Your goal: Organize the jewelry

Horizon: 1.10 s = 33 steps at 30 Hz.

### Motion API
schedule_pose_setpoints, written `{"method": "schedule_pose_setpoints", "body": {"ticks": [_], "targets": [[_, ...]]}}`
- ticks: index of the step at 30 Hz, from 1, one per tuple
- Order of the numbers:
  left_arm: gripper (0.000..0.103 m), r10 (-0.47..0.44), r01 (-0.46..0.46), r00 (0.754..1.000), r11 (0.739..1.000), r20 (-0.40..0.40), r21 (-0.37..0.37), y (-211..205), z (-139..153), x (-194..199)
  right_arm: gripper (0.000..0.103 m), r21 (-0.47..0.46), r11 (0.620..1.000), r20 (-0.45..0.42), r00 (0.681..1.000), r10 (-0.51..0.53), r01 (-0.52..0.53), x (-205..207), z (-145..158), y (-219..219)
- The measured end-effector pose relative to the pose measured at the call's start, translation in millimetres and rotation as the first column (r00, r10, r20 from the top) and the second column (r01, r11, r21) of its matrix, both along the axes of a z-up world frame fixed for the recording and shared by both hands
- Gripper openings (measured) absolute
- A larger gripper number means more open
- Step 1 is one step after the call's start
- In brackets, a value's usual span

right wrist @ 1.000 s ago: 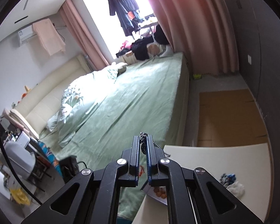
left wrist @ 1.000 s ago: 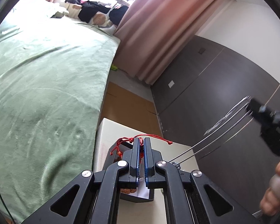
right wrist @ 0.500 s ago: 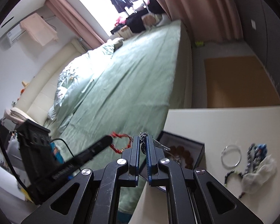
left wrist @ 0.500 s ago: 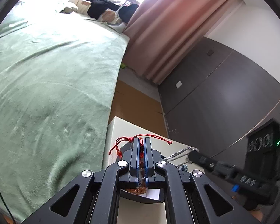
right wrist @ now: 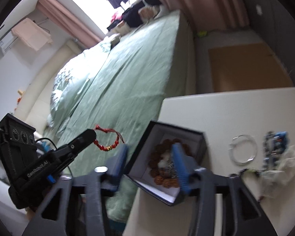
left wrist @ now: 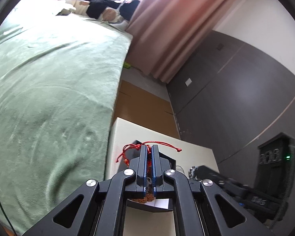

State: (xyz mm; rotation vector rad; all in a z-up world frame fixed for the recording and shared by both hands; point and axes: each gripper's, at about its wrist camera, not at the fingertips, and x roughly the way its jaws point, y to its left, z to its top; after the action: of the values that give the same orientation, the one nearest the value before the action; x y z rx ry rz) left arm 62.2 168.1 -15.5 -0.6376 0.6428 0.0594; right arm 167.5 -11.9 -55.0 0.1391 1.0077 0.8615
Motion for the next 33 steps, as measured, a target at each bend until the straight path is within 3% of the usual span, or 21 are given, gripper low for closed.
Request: {"method": "schedule_pose_setpoints", "body": {"ticks": [4,9,18,24,33], "targets": [[0.003,-0.029,0.029,1.0,0.999,-0.006,0.016,-14,0,5,0.06,0.007,0.999,0.034,0.998,-0.046,0.046,-6,12,-28],[0.003,-0.092,0.095,0.995,0.994,-0.043,0.053,-42,-5,14,0.076,0.013,0.987,0.055,0.986,-0.16,0.16,-13,16,-82],[0.003,-0.156,0.161,0.984,0.985,-0.091,0.056,-75,-18,29,0.077,-0.017,0.96,0.017,0.96,-0.281,0.281,-7,9,-148],[0.003,-0.121,0.141,0.979,0.983,-0.161,0.12,-82,-31,42,0.077,-0.018,0.954,-0.013,0.954,-0.298,0.298,2,0,-162],[0.003,-0.011,0.062,0.979,0.967,-0.203,0.246,-75,-30,43,0.077,-0.036,0.948,-0.042,0.948,-0.317,0.316,12,-12,-172]]}}
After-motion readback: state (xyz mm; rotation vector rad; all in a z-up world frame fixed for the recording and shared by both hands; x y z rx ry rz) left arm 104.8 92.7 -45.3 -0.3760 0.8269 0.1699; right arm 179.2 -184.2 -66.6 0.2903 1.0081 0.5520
